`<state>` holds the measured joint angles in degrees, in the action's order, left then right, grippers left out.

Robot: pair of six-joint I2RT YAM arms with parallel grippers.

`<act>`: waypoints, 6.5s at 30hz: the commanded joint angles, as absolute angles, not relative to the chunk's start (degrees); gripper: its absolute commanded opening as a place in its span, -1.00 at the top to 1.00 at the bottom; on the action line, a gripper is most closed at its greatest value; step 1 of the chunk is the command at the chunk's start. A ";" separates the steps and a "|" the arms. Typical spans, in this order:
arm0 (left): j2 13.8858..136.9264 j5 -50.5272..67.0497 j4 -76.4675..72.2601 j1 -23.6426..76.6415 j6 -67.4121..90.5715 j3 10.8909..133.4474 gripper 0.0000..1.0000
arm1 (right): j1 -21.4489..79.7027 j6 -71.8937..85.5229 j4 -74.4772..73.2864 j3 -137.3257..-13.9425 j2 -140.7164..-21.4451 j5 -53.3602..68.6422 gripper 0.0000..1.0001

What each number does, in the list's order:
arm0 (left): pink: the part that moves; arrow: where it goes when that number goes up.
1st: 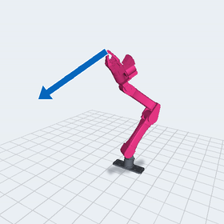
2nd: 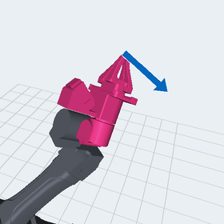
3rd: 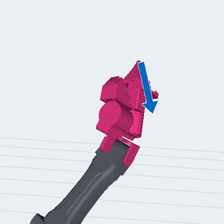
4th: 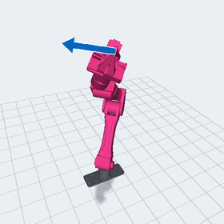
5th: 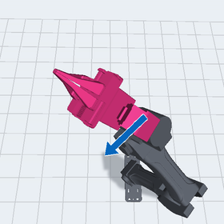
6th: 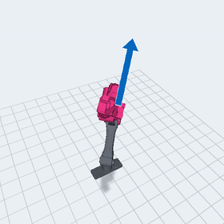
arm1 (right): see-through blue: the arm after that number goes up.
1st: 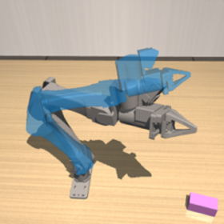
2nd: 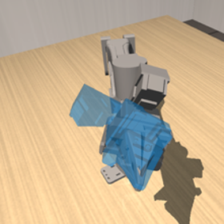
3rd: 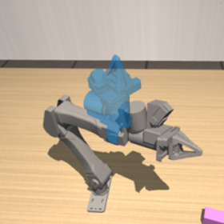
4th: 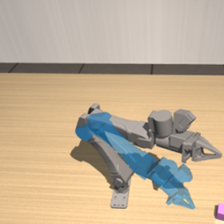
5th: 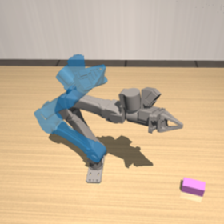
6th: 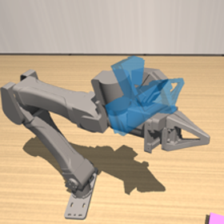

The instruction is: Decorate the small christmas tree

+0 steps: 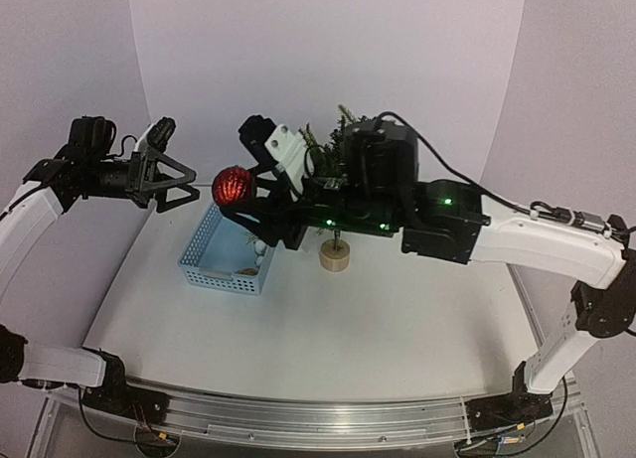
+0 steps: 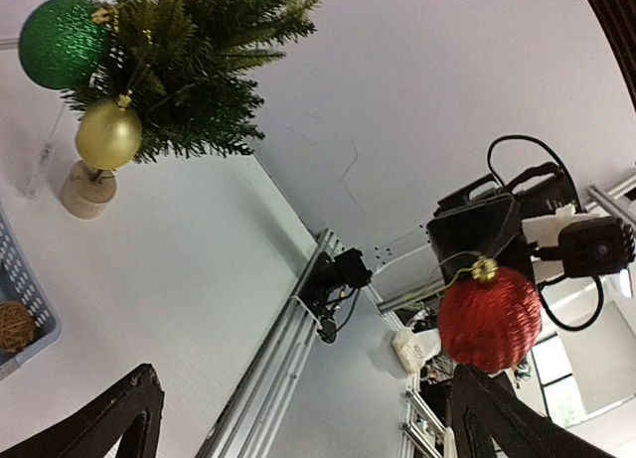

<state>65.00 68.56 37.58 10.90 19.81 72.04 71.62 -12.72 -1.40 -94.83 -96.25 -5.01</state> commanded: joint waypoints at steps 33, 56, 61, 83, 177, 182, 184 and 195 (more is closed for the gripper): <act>74.96 78.16 34.72 29.90 8.79 78.45 0.07 | 71.46 -51.61 -8.97 -99.62 -97.79 -5.65 0.64; 74.17 73.39 11.26 28.89 36.85 74.35 0.75 | 71.52 -33.04 3.37 -97.07 -96.43 -15.39 -0.89; 73.20 69.06 3.64 25.07 46.16 72.28 0.73 | 72.26 -21.57 11.96 -94.47 -96.34 -25.29 -0.91; 71.34 66.36 -5.10 24.37 53.92 69.48 0.63 | 75.55 -32.40 28.21 -102.18 -111.94 -46.20 -0.59; 72.89 61.85 13.85 19.20 26.54 74.42 -0.99 | 12.37 18.16 -30.41 -103.91 -95.42 44.74 0.15; 72.70 61.82 13.71 19.20 26.72 74.23 -0.99 | 12.39 18.55 -30.38 -105.46 -97.02 45.23 0.18; 72.65 61.92 13.70 19.22 26.76 74.30 -0.99 | 12.34 18.29 -30.41 -105.11 -96.95 44.85 0.18; 72.44 62.02 13.44 19.21 26.76 73.94 -0.99 | 9.56 17.67 -30.51 -100.64 -94.76 42.71 0.20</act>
<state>73.78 61.76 15.42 19.33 26.98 74.46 10.73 18.11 -30.94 -101.74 -96.95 43.00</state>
